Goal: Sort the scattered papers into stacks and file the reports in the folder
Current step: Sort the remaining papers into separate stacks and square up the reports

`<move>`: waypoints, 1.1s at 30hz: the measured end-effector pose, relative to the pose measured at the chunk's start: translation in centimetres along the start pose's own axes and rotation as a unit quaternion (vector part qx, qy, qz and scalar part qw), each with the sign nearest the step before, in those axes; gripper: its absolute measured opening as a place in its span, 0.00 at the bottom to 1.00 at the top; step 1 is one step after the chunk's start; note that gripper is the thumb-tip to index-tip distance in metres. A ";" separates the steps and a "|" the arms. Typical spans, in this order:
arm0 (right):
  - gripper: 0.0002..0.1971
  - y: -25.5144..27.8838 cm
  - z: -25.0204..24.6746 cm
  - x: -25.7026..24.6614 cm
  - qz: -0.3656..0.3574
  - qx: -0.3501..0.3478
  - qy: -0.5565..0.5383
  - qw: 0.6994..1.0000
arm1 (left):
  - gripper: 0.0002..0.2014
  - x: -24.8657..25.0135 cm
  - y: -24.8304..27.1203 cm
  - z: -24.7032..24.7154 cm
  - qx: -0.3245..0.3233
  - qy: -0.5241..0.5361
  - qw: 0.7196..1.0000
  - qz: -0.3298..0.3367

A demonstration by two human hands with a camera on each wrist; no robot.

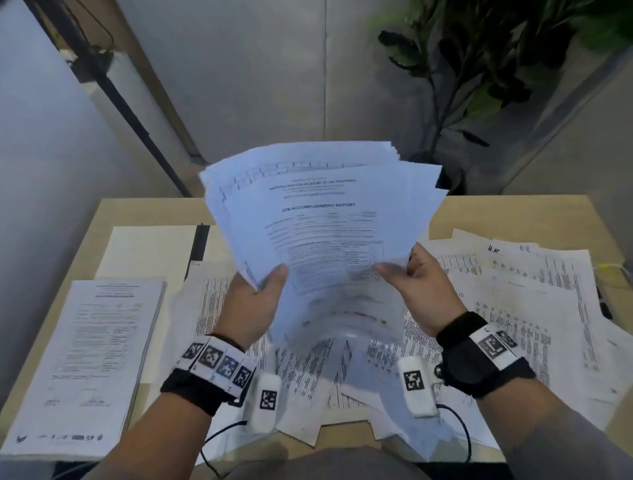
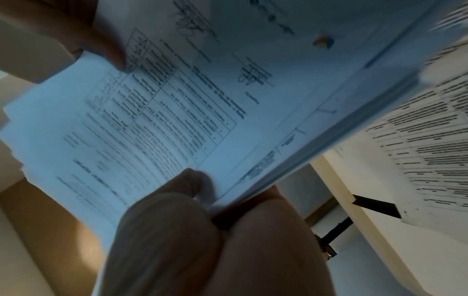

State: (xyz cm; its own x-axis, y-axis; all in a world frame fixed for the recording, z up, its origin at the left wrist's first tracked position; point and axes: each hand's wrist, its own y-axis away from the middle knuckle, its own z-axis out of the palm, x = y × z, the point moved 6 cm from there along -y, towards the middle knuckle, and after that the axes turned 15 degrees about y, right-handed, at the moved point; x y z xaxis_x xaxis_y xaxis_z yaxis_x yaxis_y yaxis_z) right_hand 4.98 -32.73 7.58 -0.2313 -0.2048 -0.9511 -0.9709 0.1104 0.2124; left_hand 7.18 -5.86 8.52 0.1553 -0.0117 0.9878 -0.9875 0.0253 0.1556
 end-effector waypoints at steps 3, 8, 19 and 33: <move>0.15 0.7 -0.3 -1.2 -0.046 0.022 0.014 0.999 | 0.12 1.5 0.4 -0.5 0.008 0.053 0.998 0.040; 0.26 1.0 0.2 -0.9 -0.057 0.000 0.049 0.997 | 0.11 0.3 -0.1 -1.7 -0.018 0.057 0.998 -0.023; 0.24 1.2 1.2 -2.3 -0.050 0.056 0.055 0.996 | 0.17 1.2 -0.7 0.4 -0.025 0.076 0.995 0.059; 0.19 0.2 0.6 -1.2 -0.042 0.038 0.111 0.992 | 0.11 -2.0 -3.2 -0.1 -0.010 0.041 0.999 0.006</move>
State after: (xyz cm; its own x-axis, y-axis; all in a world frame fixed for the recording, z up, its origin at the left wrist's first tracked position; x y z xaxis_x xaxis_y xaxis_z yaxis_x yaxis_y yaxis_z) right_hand 5.13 -31.92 8.61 -0.1658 -0.4244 -0.8902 -0.9820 0.1543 0.1093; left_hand 10.05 -5.77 6.00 0.1469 0.0711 0.9866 -0.9886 0.0453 0.1439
